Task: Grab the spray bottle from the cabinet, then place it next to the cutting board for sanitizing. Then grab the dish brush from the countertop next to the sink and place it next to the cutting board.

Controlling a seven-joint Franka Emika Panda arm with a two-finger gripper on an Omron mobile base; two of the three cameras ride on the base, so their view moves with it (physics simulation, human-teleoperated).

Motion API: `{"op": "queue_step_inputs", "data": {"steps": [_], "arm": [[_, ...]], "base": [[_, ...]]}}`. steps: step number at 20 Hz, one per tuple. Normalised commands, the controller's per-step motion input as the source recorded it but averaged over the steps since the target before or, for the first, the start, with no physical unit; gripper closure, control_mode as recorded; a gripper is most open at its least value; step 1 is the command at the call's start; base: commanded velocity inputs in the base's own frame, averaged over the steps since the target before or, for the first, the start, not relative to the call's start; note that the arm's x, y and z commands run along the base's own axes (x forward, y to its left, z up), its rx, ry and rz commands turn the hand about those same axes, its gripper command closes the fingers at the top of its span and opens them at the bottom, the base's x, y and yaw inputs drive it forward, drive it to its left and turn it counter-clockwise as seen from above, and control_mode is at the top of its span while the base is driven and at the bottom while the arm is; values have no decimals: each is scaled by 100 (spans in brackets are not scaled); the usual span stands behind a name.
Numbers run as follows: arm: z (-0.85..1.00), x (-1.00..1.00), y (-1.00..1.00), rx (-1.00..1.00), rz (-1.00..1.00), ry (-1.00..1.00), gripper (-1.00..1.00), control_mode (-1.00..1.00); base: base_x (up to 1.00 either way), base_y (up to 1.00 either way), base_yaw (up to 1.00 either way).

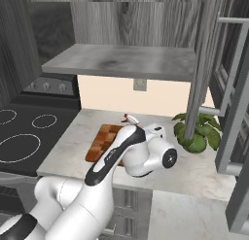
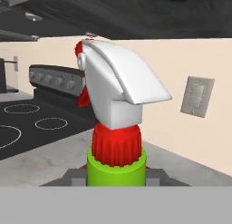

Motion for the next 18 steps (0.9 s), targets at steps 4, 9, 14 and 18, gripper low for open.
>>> {"op": "queue_step_inputs", "data": {"steps": [4, 9, 14, 18], "arm": [[-20, 4, -8, 0, 3, 0, 100, -100], [-25, 6, 0, 0, 0, 0, 100, -100], [-29, 4, -5, 0, 0, 0, 100, -100], [-30, 3, -7, 0, 1, 0, 100, -100]], "base": [[0, 0, 0], [0, 0, 0], [0, 0, 0], [0, 0, 0]]}}
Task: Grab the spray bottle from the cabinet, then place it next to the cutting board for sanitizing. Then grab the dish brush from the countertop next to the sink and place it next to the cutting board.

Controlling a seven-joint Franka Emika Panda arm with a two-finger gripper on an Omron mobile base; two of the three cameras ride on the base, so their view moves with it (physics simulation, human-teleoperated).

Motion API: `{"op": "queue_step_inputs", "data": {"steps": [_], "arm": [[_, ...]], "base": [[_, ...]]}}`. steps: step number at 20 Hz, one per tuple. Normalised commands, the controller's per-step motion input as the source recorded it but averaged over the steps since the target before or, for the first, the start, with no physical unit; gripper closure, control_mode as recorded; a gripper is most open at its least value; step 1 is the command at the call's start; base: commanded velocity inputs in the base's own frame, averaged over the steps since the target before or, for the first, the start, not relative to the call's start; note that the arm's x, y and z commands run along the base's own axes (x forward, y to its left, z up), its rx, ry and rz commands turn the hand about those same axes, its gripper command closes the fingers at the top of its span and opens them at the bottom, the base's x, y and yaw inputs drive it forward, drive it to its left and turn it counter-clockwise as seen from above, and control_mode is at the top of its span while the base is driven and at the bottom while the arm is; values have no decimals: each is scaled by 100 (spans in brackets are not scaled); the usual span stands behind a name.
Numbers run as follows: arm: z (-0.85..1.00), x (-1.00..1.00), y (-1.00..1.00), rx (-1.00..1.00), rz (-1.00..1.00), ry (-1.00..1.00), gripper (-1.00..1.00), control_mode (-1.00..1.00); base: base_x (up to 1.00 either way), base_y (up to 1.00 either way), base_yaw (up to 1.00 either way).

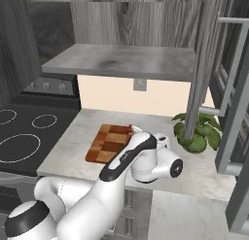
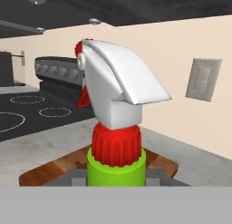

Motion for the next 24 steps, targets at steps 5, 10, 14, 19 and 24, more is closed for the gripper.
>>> {"op": "queue_step_inputs", "data": {"steps": [5, 10, 14, 19, 24], "arm": [[-32, 3, -7, 0, 1, 0, 100, -100], [-34, 2, -2, 0, 1, 0, 100, -100], [-34, 0, 0, 0, 0, 0, 100, -100], [-31, 1, -4, 0, 0, 0, 100, -100], [-28, 0, -9, 0, 0, 0, 100, -100]], "base": [[0, 0, 0], [0, 0, 0], [0, 0, 0], [0, 0, 0], [0, 0, 0]]}}
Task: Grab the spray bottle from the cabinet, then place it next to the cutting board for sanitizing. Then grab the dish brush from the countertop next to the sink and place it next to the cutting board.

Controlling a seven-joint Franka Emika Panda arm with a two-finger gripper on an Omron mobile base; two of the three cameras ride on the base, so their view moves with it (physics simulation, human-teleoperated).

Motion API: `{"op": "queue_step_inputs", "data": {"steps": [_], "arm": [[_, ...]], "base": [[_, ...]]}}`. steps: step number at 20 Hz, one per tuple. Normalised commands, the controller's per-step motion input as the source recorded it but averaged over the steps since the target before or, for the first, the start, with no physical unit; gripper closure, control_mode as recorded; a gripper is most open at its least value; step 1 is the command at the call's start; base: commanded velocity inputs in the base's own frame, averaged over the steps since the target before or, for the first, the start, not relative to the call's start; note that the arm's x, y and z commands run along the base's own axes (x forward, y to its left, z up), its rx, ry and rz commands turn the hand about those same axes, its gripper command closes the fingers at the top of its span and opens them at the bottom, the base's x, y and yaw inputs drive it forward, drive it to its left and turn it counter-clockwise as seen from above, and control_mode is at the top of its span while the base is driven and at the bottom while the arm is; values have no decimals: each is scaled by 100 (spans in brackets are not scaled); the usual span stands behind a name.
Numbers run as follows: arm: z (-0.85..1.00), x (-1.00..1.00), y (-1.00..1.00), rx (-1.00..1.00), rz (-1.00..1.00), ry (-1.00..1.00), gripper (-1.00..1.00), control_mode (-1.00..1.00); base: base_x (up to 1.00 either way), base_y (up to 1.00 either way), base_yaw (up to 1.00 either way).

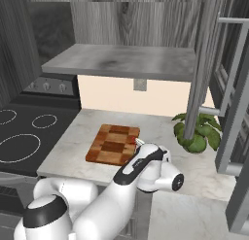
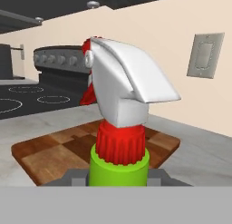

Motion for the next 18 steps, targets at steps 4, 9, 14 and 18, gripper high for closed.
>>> {"op": "queue_step_inputs", "data": {"steps": [4, 9, 14, 18], "arm": [[-32, 4, 0, 0, 0, 0, -100, -100], [-20, 1, 0, 0, 0, 0, -100, -100], [1, 0, 0, 0, 0, 3, -100, -100], [23, 0, 0, 0, 0, -5, -100, -100]], "base": [[0, 0, 0], [0, 0, 0], [0, 0, 0], [0, 0, 0]]}}
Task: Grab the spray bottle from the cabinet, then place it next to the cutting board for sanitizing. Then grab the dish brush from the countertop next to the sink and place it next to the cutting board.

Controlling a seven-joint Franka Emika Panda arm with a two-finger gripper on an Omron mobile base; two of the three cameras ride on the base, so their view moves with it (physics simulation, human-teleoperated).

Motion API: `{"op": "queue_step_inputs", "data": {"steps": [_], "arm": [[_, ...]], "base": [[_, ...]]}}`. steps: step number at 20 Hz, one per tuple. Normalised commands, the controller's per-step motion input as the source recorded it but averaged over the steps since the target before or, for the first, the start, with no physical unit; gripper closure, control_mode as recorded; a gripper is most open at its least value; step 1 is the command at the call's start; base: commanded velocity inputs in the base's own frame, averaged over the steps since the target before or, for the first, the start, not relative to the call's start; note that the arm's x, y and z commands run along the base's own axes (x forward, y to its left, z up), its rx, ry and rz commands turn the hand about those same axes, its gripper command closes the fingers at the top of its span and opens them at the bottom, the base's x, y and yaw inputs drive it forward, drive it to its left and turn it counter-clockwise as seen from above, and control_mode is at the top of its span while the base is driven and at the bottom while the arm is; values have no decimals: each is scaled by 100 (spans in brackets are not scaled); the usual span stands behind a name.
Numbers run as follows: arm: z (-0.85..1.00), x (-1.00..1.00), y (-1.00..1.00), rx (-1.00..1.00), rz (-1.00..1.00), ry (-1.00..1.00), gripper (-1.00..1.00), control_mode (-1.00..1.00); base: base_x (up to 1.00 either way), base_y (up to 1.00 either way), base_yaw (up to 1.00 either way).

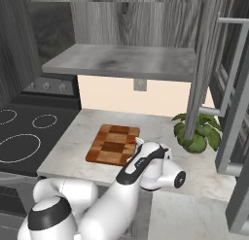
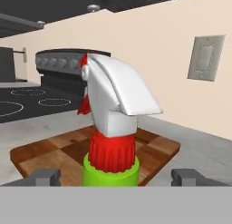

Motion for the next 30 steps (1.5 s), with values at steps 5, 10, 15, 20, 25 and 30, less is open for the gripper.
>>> {"op": "queue_step_inputs", "data": {"steps": [5, 10, 15, 20, 25, 30], "arm": [[1, 0, -21, 0, -4, 0, -100, -100], [0, 0, -37, 0, -5, 1, -100, -100], [6, -26, -28, 0, 0, 0, -100, -100], [26, -52, -7, 0, 0, 0, -100, -100], [27, -60, -1, 0, 0, -3, -100, -100], [29, -45, 0, -1, 0, 2, -100, -100]], "base": [[0, 0, 0], [0, 0, 0], [0, 0, 0], [0, 0, 0], [0, 0, 0], [0, 0, 0]]}}
